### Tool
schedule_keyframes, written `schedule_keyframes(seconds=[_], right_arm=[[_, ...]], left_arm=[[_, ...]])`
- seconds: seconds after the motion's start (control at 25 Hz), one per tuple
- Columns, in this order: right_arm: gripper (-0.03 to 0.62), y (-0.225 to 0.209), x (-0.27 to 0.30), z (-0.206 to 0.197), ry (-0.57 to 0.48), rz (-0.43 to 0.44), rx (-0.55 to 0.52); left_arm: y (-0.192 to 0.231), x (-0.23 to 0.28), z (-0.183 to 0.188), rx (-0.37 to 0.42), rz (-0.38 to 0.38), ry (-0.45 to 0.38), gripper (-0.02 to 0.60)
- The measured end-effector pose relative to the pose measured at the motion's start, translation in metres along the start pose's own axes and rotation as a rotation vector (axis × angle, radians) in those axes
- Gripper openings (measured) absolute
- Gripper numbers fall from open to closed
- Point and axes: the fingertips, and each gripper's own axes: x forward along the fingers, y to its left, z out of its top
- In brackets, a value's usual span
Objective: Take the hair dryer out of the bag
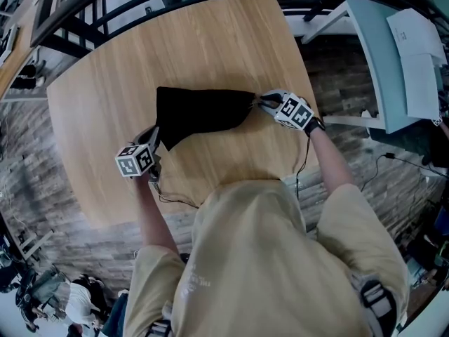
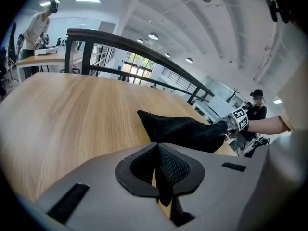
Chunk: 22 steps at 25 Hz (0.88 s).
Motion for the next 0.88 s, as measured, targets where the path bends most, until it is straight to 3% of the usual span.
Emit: schedule_keyframes(seconds=[0.24, 0.88], right_arm=[[0.089, -0.002, -0.014, -0.015, 0.029, -0.02, -0.016], [0.087, -0.02, -0.053, -0.055, 0.067, -0.12, 0.06]], left_arm=[[-0.002, 0.001, 0.001, 0.006, 0.002, 0.007, 0.015], [-0.011, 0.008, -0.004, 0.032, 0.003, 0.054, 0.016]])
